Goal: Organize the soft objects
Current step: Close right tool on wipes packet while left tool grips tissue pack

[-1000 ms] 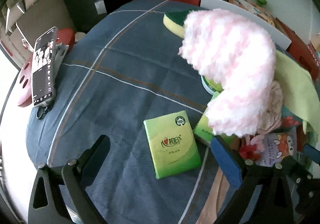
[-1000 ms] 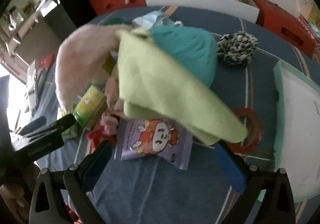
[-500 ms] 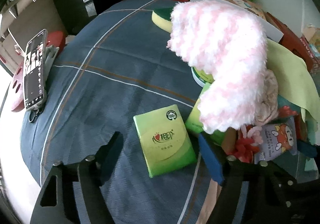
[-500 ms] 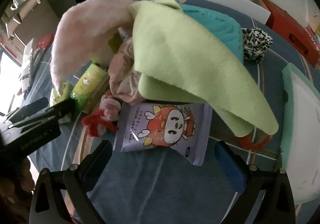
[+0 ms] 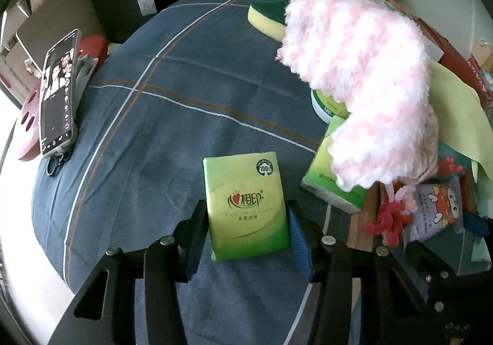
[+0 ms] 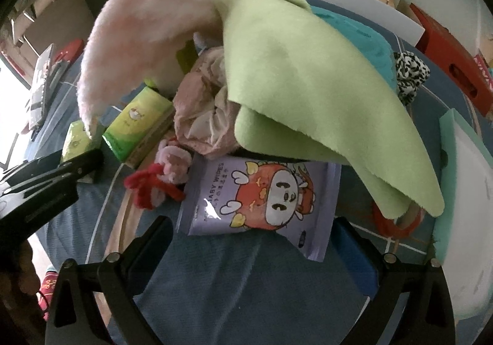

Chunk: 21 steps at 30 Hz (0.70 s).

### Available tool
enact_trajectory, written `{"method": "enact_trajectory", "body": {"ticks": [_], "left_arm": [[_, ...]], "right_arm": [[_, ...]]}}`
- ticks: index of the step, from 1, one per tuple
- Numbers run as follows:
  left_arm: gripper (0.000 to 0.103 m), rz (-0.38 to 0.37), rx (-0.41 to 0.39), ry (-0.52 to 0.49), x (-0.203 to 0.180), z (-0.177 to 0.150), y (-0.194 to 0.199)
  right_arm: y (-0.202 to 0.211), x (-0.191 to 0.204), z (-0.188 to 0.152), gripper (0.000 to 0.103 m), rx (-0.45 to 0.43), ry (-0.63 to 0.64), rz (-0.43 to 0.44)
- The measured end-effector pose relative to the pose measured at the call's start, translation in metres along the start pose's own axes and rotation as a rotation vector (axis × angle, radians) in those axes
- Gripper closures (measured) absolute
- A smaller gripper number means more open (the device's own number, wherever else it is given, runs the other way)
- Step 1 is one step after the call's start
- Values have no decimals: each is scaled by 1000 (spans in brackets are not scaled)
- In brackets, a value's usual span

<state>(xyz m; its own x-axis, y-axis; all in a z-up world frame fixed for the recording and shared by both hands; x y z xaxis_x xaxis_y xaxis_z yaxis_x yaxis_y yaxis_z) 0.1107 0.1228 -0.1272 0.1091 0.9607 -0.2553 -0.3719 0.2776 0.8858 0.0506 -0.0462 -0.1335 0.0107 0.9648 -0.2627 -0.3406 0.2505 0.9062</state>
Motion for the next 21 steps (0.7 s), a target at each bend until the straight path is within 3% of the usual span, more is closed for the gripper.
{"method": "enact_trajectory", "body": {"ticks": [10, 21], "left_arm": [[52, -8, -1, 0, 4, 1, -2], [52, -1, -1, -6, 0, -2, -3]], "right_arm": [[-18, 36, 7, 0, -8, 69, -73], [-21, 54, 16, 3, -39, 37, -45]]}}
Point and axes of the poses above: each gripper's, at about its wrist camera, not at the fingertips, and y roughly against the way its jaws point, x to its left, z to its top, the point moved 4 cm from there along -y, roughly the way its jaws point, and after that the axes turned 15 degrees about -z, right-handed, at the moved point
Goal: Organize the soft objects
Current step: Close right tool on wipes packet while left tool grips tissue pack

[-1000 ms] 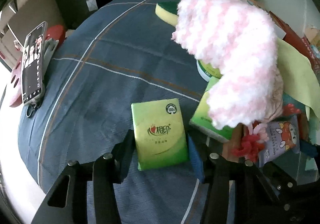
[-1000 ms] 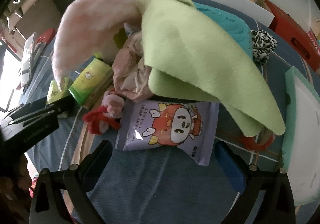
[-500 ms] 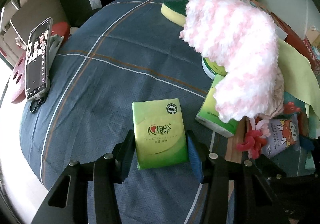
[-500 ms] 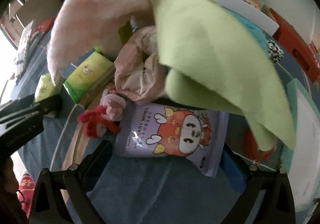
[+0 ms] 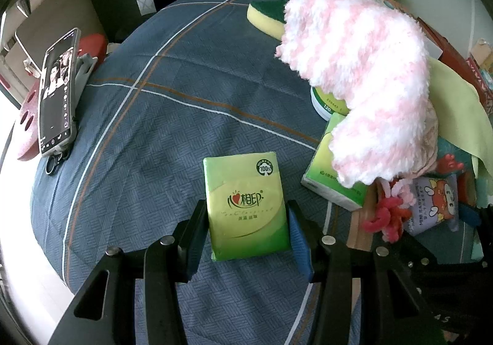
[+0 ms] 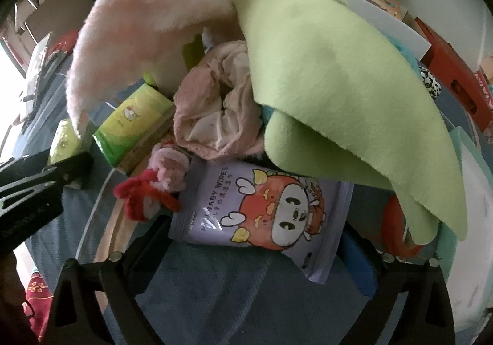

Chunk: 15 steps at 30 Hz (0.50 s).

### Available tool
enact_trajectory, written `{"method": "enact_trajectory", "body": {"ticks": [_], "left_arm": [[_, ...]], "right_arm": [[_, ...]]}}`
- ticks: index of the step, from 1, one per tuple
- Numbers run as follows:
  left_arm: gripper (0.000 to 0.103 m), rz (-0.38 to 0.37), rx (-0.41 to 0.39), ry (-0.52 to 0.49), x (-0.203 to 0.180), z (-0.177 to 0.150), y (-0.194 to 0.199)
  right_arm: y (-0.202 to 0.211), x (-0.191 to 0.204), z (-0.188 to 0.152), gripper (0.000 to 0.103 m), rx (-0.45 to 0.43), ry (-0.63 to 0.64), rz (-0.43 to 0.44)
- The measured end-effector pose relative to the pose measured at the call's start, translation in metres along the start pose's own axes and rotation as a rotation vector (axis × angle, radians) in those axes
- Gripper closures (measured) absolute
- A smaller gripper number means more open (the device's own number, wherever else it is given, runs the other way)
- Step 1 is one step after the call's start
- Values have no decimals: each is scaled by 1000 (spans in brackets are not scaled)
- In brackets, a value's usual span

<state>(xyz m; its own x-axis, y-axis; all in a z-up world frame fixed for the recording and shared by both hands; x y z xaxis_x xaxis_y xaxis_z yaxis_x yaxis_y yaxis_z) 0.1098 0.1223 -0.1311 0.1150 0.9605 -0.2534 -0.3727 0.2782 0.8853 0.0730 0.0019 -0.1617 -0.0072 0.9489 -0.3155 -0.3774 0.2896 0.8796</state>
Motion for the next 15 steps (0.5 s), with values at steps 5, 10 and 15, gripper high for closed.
{"method": "enact_trajectory", "body": {"ticks": [5, 10, 15], "left_arm": [[52, 2, 1, -3, -1, -1, 0], [52, 3, 4, -7, -4, -2, 1], [52, 5, 7, -11, -6, -3, 2]], "right_arm": [[0, -3, 2, 8, -10, -3, 11], [2, -20, -4, 13, -16, -24, 39], [4, -29, -6, 14, -17, -33, 36]]}}
Point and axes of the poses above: each gripper's, at about its wrist camera, not at the fingertips, and y roughly against the way its jaws point, x to its left, z to its top, the point moved 4 cm from there along -y, roughly the way its jaws point, and after that the axes turned 15 degrees about -z, right-handed, at the moved point
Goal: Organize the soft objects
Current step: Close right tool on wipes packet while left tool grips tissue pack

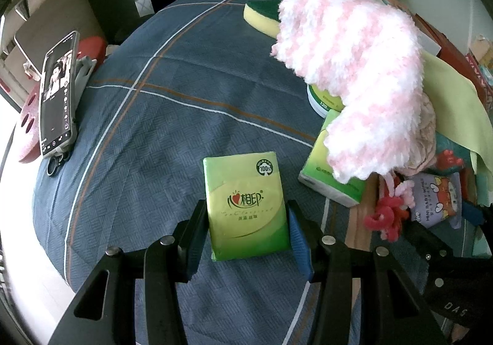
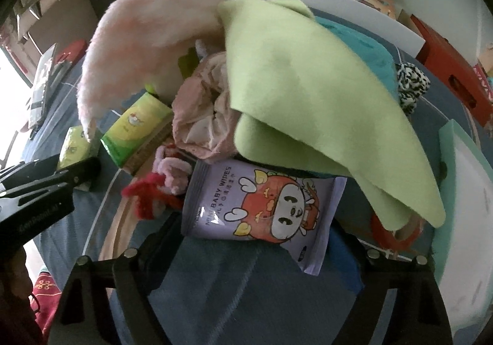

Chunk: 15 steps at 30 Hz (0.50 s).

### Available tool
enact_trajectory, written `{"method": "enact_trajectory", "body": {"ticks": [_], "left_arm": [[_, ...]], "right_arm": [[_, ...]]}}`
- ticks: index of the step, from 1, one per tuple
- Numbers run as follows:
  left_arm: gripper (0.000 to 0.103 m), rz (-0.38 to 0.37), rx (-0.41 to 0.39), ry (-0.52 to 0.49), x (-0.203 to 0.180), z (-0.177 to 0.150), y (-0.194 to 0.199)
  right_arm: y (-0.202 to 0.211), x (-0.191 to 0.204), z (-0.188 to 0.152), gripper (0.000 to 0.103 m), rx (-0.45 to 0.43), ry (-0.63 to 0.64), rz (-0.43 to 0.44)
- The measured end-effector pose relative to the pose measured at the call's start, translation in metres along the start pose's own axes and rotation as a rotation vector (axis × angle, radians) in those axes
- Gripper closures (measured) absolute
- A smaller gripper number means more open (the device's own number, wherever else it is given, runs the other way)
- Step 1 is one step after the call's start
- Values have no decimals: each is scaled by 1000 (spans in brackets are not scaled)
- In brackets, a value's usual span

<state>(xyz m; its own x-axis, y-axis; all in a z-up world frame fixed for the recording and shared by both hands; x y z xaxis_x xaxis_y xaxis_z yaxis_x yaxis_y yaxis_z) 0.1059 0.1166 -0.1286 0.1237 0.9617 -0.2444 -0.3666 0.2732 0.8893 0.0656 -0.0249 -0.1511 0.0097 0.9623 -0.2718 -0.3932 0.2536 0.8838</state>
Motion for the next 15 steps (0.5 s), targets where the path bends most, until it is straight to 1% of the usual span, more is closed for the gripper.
{"method": "enact_trajectory", "body": {"ticks": [5, 12, 15], "left_arm": [[52, 2, 2, -6, -4, -1, 3], [52, 18, -7, -24, -11, -8, 16], [52, 26, -14, -34, -16, -11, 25]], "right_arm": [[-11, -18, -7, 14, 8, -17, 3], [-14, -33, -16, 14, 9, -49, 15], [-11, -48, -19, 14, 3, -69, 22]]}}
Point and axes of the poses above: each gripper's, at about its wrist camera, not at the fingertips, and y roughly against the way its jaws point, x to its left, z to its top, the point moved 4 cm from there along -y, roughly the way its jaws point, and after that the axes turned 15 degrees about -z, right-handed, at the moved point
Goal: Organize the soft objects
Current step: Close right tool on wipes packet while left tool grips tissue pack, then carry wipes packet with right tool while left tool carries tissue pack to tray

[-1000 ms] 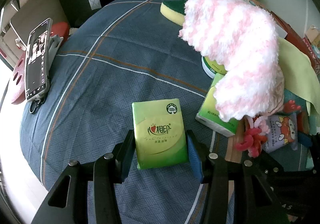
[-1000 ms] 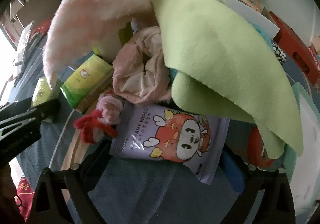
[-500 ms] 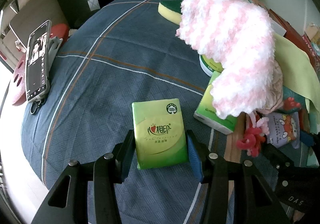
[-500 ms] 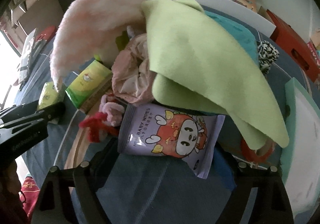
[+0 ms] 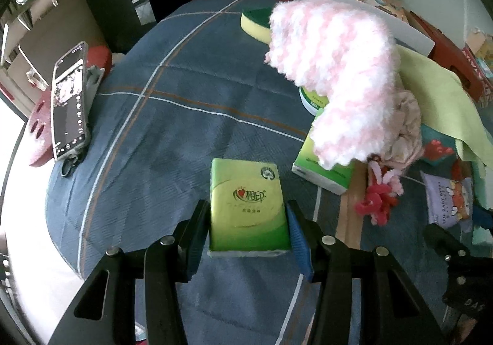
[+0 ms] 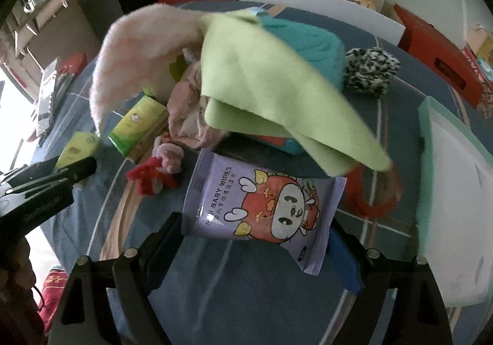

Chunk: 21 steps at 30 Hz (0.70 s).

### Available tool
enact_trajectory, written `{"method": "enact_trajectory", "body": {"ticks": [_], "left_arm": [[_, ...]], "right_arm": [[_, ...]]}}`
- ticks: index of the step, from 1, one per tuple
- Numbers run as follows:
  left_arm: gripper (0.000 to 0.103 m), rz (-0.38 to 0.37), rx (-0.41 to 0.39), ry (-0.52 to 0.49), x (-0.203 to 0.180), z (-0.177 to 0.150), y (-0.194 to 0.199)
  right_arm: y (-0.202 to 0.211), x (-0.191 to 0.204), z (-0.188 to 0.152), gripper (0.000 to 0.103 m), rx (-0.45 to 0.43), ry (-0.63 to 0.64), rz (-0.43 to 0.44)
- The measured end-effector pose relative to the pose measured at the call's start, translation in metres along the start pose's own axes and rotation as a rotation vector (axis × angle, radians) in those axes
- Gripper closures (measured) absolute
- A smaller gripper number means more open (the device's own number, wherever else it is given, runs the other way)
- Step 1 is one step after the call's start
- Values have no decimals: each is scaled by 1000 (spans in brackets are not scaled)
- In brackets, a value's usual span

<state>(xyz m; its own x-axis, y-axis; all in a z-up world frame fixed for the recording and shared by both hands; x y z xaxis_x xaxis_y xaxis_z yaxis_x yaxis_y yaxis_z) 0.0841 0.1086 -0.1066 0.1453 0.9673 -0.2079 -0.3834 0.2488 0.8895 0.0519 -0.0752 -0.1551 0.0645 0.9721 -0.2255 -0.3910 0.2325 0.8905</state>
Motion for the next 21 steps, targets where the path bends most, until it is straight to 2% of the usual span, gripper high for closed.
{"method": "enact_trajectory", "body": {"ticks": [5, 7, 12, 16, 19, 21], "left_arm": [[53, 4, -17, -17, -9, -6, 20], [61, 5, -29, -27, -13, -7, 31], [62, 9, -67, -57, -29, -7, 56], [66, -8, -77, -64, -33, -4, 65], [66, -3, -72, -65, -33, -6, 62], [66, -25, -66, -44, -27, -7, 57]], "right_arm": [[17, -19, -4, 14, -36, -32, 19], [25, -24, -3, 14, -59, -36, 21], [49, -34, -4, 14, -114, -34, 41], [62, -34, 1, 14, -150, -31, 64], [67, -34, 3, 14, -165, -39, 70], [74, -36, 5, 14, -162, -42, 67]]}}
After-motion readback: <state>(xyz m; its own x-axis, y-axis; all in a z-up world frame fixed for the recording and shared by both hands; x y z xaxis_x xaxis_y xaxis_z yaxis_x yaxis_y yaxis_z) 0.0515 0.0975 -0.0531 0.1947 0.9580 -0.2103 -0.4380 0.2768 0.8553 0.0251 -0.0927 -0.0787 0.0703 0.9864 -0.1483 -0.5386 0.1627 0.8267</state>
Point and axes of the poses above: each gripper's, at about its wrist camera, not at the fingertips, and y roughly against the way its jaws point, x to its left, z to its top, the point moved 4 cm from there along -y, roughly the way its jaws point, and after that the axes turned 15 degrees about -z, right-handed, at the moved point
